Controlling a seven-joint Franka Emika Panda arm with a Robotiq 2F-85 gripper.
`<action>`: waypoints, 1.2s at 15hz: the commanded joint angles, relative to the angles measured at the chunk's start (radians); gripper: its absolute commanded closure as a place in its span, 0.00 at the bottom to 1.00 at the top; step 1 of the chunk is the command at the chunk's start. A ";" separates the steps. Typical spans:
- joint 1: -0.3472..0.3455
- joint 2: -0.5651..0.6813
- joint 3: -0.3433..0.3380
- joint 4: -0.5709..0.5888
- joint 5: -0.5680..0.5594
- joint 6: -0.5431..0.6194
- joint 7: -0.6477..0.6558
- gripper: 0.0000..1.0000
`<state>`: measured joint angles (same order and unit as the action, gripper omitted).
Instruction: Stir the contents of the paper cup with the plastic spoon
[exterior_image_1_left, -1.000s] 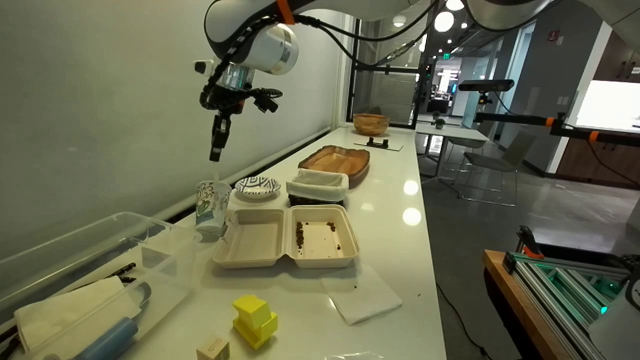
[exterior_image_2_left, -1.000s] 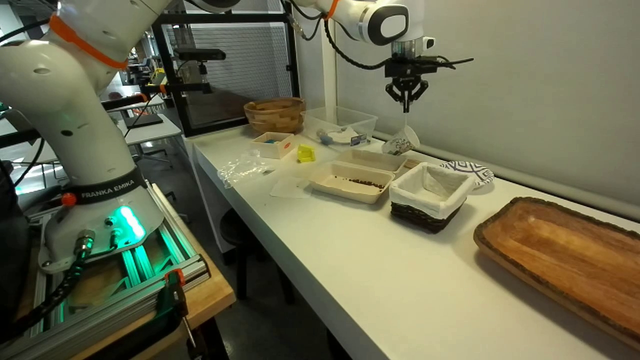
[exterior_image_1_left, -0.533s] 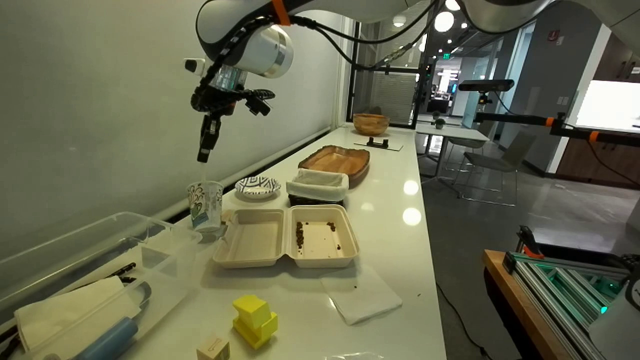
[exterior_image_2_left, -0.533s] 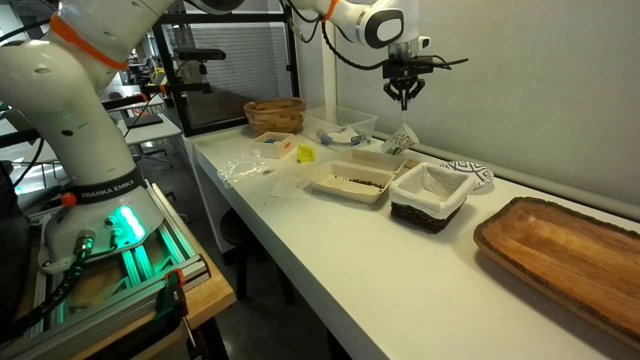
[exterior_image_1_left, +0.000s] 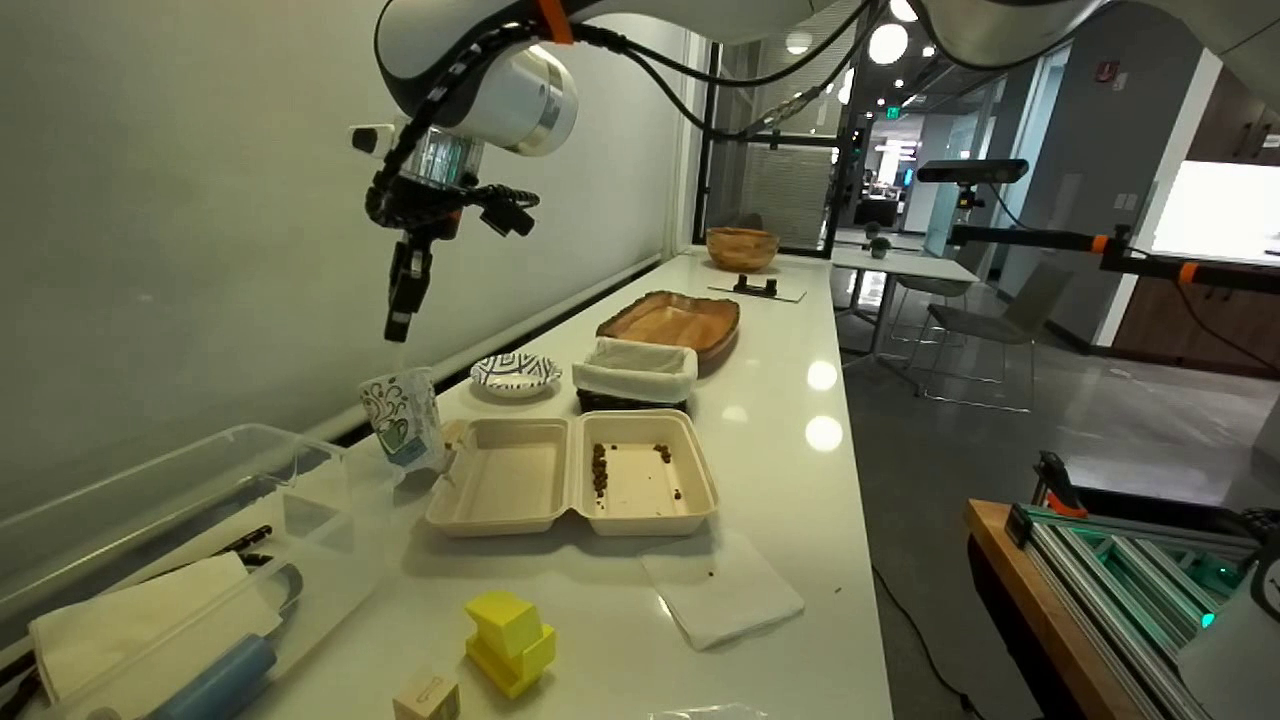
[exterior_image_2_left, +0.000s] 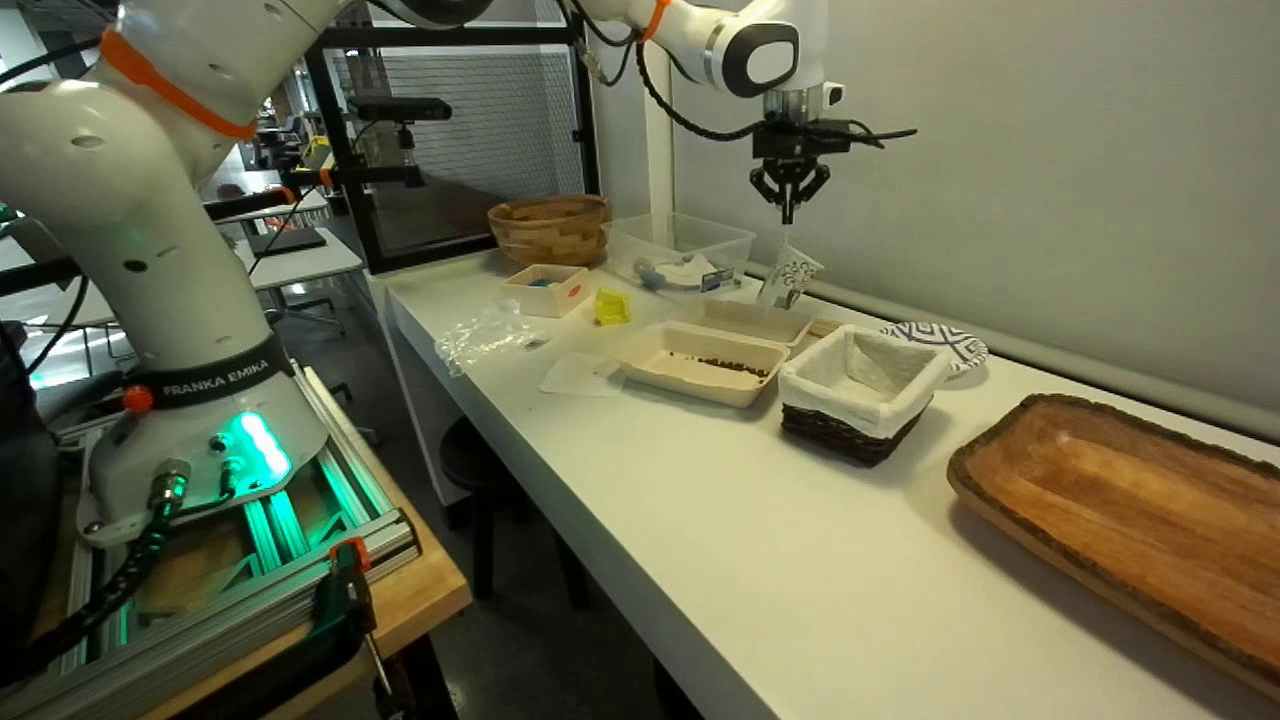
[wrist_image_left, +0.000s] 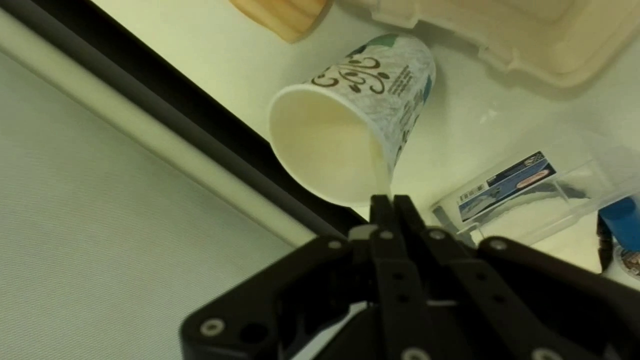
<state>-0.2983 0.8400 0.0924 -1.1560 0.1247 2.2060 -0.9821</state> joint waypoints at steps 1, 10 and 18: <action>0.019 -0.009 -0.017 0.006 -0.017 -0.091 0.024 0.99; 0.023 -0.011 -0.018 0.015 -0.013 -0.125 0.007 0.99; 0.024 -0.010 -0.027 0.027 -0.018 -0.107 0.009 0.99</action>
<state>-0.2857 0.8298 0.0813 -1.1391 0.1239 2.0980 -0.9803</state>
